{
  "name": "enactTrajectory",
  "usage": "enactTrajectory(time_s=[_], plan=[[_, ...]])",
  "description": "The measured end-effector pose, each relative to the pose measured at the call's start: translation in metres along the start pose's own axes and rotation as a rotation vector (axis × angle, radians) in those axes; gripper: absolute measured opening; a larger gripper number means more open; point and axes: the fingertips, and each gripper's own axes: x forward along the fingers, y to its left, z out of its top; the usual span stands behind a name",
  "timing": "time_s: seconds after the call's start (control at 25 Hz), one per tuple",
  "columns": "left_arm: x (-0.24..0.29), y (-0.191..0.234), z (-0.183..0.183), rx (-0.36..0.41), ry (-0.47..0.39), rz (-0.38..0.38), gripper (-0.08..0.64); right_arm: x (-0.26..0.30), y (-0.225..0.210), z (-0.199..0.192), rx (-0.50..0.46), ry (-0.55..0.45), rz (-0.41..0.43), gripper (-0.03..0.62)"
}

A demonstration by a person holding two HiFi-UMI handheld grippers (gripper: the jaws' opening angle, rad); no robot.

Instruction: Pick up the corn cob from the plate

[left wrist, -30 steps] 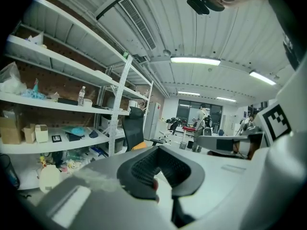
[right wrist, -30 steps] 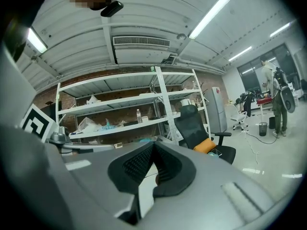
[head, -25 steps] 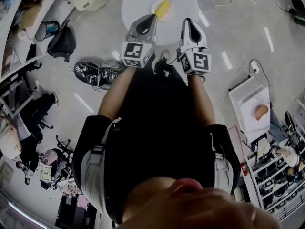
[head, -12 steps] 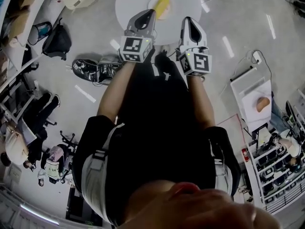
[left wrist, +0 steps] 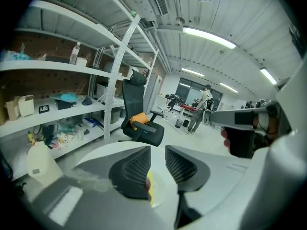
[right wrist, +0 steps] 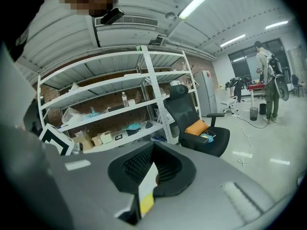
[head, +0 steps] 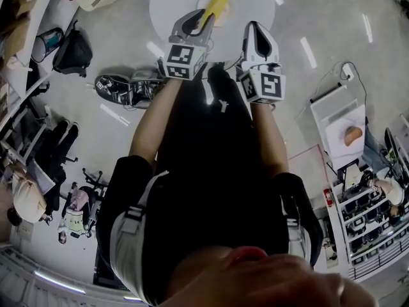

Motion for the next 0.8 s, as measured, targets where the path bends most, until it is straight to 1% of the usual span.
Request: enactTrajectory(time_s=[0.16,0.28,0.48,0.64,0.8], plan=[[0.019,-0.001,-0.018,0.003,0.069,-0.014,0.132,0.006,-0.011,-0.008,0.001,0.023,-0.005,0.008],[0.034,0.003,-0.032,0.0,0.12,-0.019,0.155,0.014,-0.018,-0.018,0.016,0.067,-0.015,0.008],[0.052,0.012,-0.053,-0.014,0.19,-0.015,0.187,0.027,-0.023,-0.027,0.008,0.073,0.003,0.008],[0.066,0.017,-0.071,-0.037,0.237,-0.017,0.204,0.033,-0.028,-0.039,0.031,0.109,-0.011,0.008],[0.077,0.017,-0.09,-0.035,0.305,-0.026,0.241,0.036,-0.032,-0.045,0.033,0.124,-0.015,0.008]])
